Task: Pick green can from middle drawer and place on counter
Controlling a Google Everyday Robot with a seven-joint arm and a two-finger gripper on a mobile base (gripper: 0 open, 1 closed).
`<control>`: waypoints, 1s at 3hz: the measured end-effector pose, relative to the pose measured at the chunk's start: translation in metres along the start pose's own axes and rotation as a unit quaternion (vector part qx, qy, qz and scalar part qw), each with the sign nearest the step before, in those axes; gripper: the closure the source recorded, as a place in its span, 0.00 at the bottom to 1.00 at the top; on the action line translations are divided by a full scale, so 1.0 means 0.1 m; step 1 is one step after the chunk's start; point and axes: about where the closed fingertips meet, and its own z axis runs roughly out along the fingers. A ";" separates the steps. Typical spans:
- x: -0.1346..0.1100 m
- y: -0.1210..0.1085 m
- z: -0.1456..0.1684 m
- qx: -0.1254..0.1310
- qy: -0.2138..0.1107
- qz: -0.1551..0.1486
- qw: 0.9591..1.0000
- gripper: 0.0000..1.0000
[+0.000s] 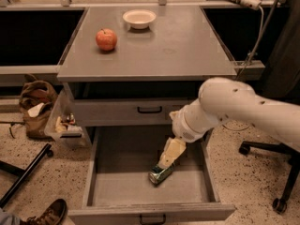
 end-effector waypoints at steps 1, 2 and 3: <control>0.20 0.00 0.92 -0.019 -0.035 0.039 0.998 0.00; 0.30 -0.10 1.63 -0.026 -0.086 0.074 0.993 0.00; 0.46 -0.15 2.16 -0.038 -0.128 0.105 0.986 0.00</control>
Offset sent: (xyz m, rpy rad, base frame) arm 0.0635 0.0704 -0.2516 0.3614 0.1222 -0.1462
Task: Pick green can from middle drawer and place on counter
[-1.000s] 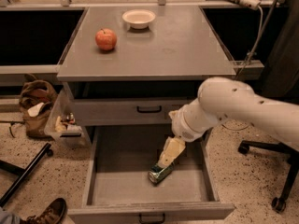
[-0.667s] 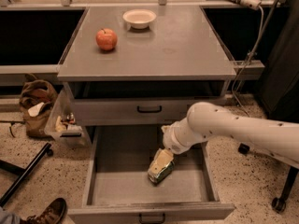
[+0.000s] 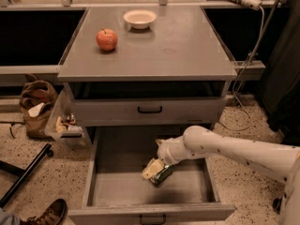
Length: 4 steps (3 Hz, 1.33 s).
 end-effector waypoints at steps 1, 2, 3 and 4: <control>0.23 -0.02 0.28 -0.014 -0.028 0.006 0.999 0.00; 0.23 -0.02 0.28 -0.014 -0.028 0.006 0.999 0.00; 0.42 -0.11 0.33 0.001 0.000 0.019 1.000 0.00; 0.72 -0.27 0.30 0.027 0.026 0.039 0.999 0.00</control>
Offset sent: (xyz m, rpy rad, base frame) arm 0.0017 0.0020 -0.0259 0.0524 -0.0002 0.0016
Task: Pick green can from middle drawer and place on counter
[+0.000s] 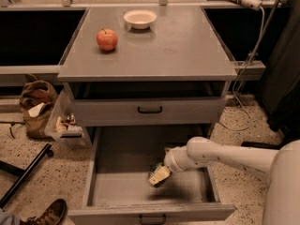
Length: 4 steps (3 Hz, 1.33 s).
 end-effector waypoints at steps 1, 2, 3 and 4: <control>0.21 -0.09 0.00 0.012 0.007 0.009 1.000 0.00; 0.34 -0.14 0.06 0.011 0.006 0.013 1.000 0.00; 0.37 -0.15 0.24 -0.006 -0.004 0.022 1.000 0.00; 0.37 -0.15 0.25 -0.007 -0.004 0.023 1.000 0.18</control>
Offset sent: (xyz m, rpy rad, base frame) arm 0.0032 -0.0367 -0.0441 -0.0081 0.0107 -0.0466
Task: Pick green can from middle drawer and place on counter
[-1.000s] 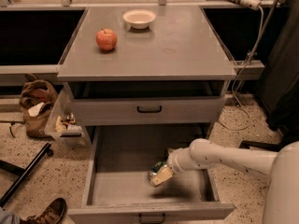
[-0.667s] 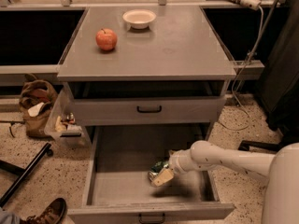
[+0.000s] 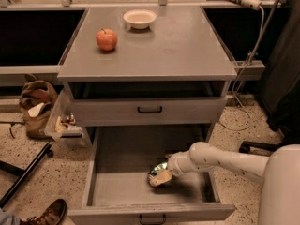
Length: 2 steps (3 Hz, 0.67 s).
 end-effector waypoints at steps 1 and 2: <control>0.00 0.00 0.00 0.000 0.000 0.000 1.000 0.43; 0.00 0.00 0.00 0.000 0.000 0.000 1.000 0.64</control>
Offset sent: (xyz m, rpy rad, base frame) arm 0.0000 0.0000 0.0000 0.0000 0.0000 0.0000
